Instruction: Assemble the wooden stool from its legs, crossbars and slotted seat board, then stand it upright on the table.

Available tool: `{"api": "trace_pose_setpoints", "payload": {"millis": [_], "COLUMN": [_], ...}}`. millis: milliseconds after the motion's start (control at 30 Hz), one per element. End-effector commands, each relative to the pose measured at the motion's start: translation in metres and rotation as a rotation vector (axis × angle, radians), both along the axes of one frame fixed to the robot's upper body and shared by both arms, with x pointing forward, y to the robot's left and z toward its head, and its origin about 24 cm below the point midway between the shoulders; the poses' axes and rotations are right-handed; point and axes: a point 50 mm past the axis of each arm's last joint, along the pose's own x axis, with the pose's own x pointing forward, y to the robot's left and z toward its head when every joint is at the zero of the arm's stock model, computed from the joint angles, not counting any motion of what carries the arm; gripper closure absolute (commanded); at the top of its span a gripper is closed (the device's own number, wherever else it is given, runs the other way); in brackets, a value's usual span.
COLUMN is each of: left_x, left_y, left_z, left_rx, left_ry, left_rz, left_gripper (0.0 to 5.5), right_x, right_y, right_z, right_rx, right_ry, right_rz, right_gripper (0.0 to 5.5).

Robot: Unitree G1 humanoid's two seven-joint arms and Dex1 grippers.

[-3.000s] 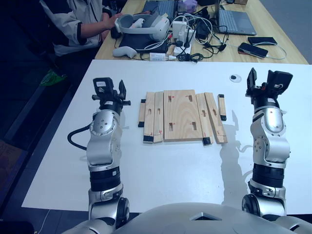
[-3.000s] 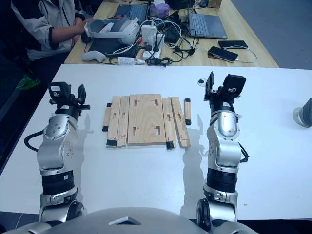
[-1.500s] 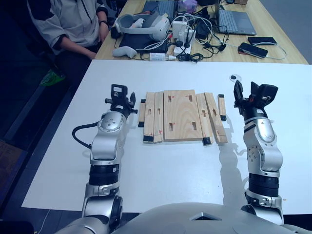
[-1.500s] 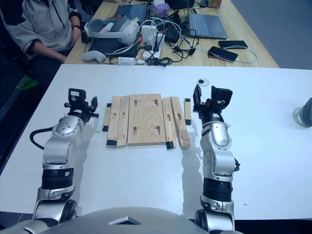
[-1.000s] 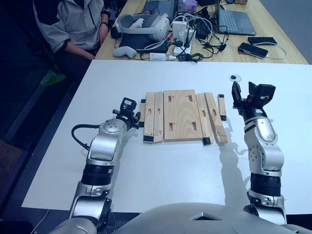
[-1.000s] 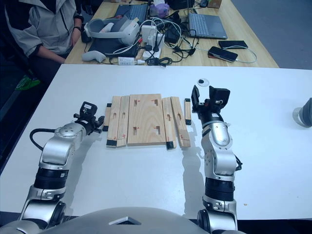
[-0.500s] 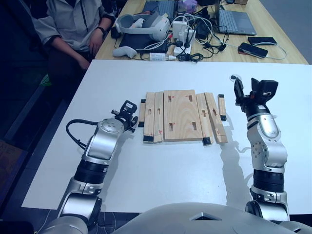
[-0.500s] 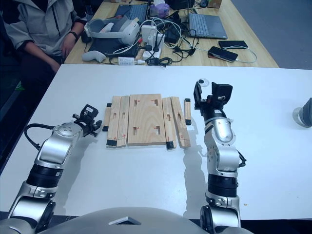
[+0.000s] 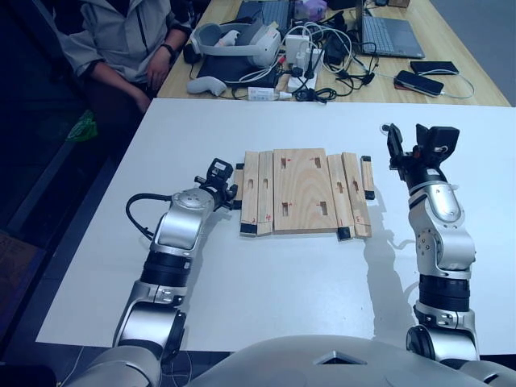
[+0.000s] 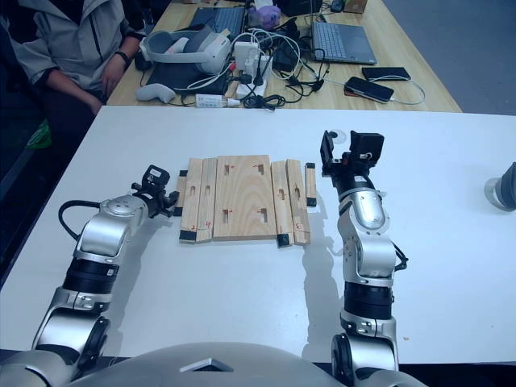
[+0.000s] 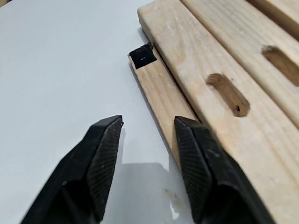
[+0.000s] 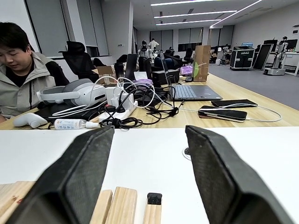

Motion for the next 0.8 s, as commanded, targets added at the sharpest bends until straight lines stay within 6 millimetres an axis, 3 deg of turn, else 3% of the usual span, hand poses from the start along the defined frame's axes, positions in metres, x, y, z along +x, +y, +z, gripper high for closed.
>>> {"api": "trace_pose_setpoints", "payload": {"millis": [33, 333, 467, 800], "left_x": [0.002, -0.01, -0.015, -0.01], "left_y": [0.0, 0.0, 0.011, 0.026], "left_z": [0.002, -0.009, -0.014, -0.004], "left_rx": [0.013, 0.031, 0.084, 0.135], "left_ry": [-0.019, 0.052, 0.078, 0.045], "left_rz": [0.006, -0.04, -0.04, -0.031], "left_gripper": [3.41, 3.41, 3.41, 3.41], "right_x": [0.002, 0.002, 0.002, 0.001], "right_y": [-0.001, -0.003, -0.002, 0.0], "right_z": [0.002, 0.003, 0.002, 0.0], "right_rx": [-0.013, -0.023, -0.022, -0.012], "right_ry": [0.0, 0.003, 0.007, 0.008], "right_rz": [-0.001, 0.001, 0.006, -0.001], "right_gripper": [2.67, 2.67, 2.67, 2.67]}}
